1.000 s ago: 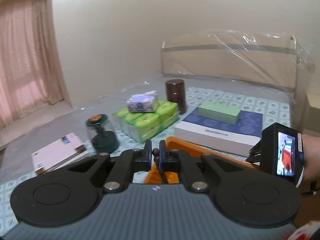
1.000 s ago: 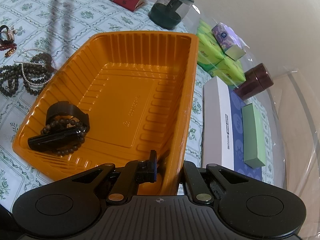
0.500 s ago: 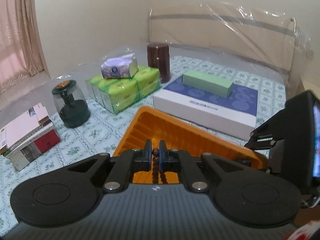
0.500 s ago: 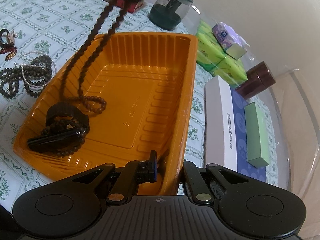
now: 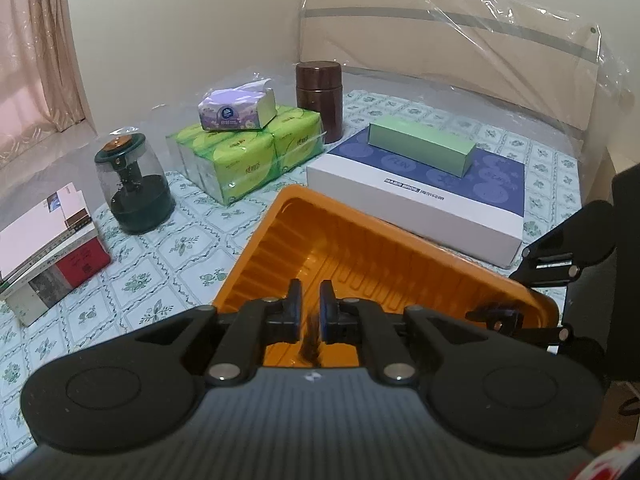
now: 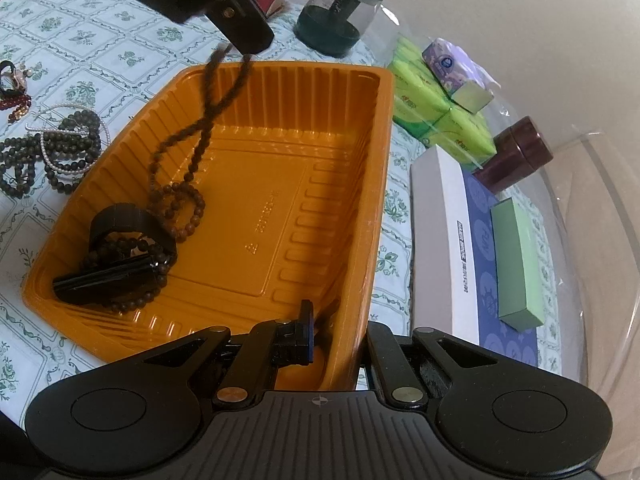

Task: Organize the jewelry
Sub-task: 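Lift the brown bead strand and drop it into the tray with the left tool, then grasp the silver watch from the pile with the left tool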

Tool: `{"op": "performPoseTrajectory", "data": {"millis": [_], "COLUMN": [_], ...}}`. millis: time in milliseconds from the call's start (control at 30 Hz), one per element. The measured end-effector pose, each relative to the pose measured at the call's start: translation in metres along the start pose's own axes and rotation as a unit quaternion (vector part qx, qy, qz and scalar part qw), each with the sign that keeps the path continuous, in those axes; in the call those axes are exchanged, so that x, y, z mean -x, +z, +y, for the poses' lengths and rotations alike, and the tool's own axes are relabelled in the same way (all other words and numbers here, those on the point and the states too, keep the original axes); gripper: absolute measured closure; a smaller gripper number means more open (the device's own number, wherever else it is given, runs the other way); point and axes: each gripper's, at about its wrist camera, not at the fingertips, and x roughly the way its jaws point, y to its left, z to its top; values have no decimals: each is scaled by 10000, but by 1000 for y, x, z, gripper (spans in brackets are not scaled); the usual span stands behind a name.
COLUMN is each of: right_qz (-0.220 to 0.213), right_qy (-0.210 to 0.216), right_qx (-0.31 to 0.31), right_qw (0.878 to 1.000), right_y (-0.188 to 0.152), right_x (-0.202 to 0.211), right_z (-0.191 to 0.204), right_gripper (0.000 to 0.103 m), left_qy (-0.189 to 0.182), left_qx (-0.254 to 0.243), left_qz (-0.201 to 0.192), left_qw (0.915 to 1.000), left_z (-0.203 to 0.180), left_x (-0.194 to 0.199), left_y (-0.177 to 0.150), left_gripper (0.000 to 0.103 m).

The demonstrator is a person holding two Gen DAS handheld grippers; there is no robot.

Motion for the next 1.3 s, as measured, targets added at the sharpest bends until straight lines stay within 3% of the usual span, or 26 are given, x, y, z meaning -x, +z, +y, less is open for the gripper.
{"op": "performPoseTrajectory", "data": {"millis": [33, 200, 400, 600, 833, 1000, 1133, 1300], "right_qz": [-2, -18, -22, -16, 21, 53, 71, 94], "right_qy": [-5, -27, -52, -56, -73, -79, -87, -97], "right_qx": [4, 21, 37, 38, 37, 36, 27, 35], "right_qw": [10000, 10000, 10000, 10000, 10000, 9999, 9999, 9999], "right_y": [0, 1, 0, 0, 1, 1, 0, 1], "right_x": [0, 2, 4, 5, 4, 3, 3, 3], "right_z": [0, 2, 3, 4, 4, 4, 5, 6], "right_gripper": [97, 97, 97, 97, 97, 97, 97, 97], "left_qy": [22, 180, 517, 1052, 1668, 1825, 1755, 1540], "left_qx": [-6, 123, 507, 987, 1535, 1705, 1572, 1517], "left_qz": [-14, -131, -155, -2, 318, 445, 536, 434], "left_qw": [10000, 9997, 9973, 9895, 9735, 9673, 9704, 9754], "left_z": [2, 22, 69, 121, 164, 172, 164, 154], "left_x": [3, 25, 61, 95, 118, 121, 118, 104], "left_y": [0, -6, -34, -90, -174, -220, -242, -243], "left_gripper": [85, 85, 81, 79, 79, 79, 79, 75]}}
